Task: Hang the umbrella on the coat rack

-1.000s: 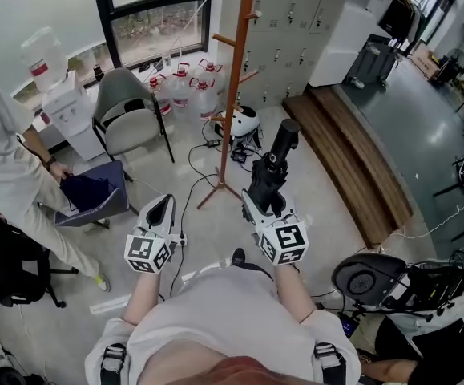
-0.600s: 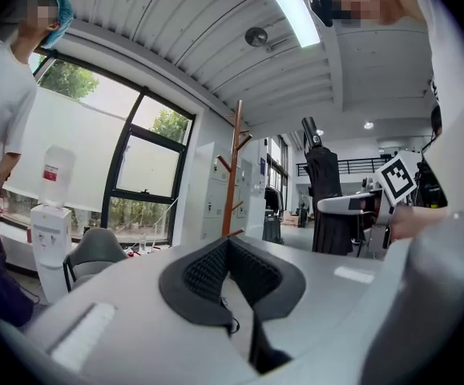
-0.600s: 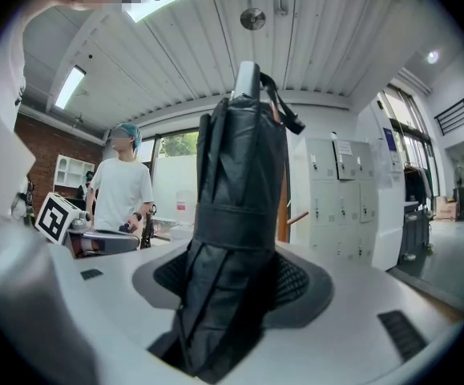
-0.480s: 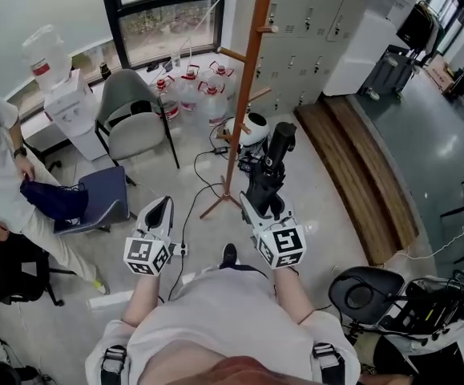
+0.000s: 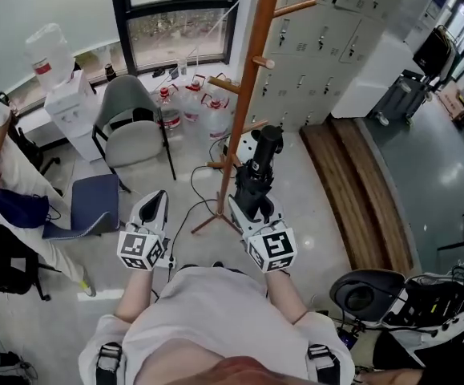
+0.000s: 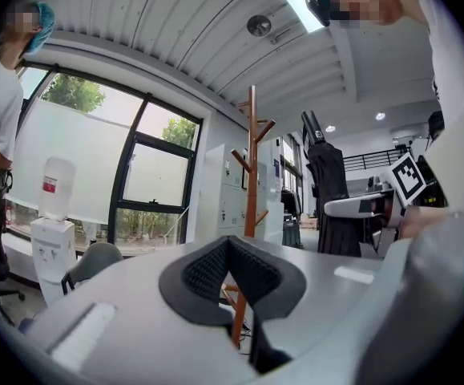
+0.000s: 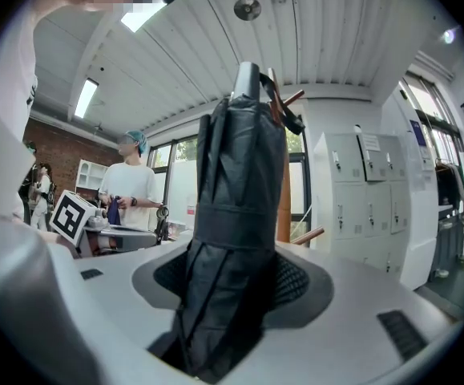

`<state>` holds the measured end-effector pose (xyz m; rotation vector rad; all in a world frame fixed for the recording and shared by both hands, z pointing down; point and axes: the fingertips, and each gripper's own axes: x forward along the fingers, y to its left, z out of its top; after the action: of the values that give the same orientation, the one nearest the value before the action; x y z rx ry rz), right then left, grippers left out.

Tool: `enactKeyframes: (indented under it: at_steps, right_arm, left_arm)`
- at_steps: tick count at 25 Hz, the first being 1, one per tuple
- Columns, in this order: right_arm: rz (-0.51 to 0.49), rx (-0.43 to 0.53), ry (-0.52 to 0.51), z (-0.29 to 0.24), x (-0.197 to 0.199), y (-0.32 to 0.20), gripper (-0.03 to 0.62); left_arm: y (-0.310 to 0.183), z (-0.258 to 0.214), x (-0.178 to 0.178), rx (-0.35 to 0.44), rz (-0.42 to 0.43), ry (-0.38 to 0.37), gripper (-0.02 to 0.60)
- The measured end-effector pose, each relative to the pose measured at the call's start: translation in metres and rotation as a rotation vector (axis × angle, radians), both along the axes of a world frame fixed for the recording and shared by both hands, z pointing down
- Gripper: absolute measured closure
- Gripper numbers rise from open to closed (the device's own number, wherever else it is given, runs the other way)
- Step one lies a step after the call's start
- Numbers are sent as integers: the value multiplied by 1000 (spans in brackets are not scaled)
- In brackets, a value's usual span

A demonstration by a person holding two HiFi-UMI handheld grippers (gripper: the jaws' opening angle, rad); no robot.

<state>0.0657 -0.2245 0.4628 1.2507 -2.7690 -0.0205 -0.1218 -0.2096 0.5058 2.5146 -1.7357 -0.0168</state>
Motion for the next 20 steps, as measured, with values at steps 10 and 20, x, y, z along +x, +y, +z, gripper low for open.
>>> enactKeyframes:
  at_steps: [10,20]
  right_arm:
    - [6,25,14,-5,-4,-34,349]
    - [98,49,0,-24,-17,-41,349]
  left_arm:
    - [-41,-2,3,7,26,9,572]
    - [-68,-12,-7,6,145,-7,572]
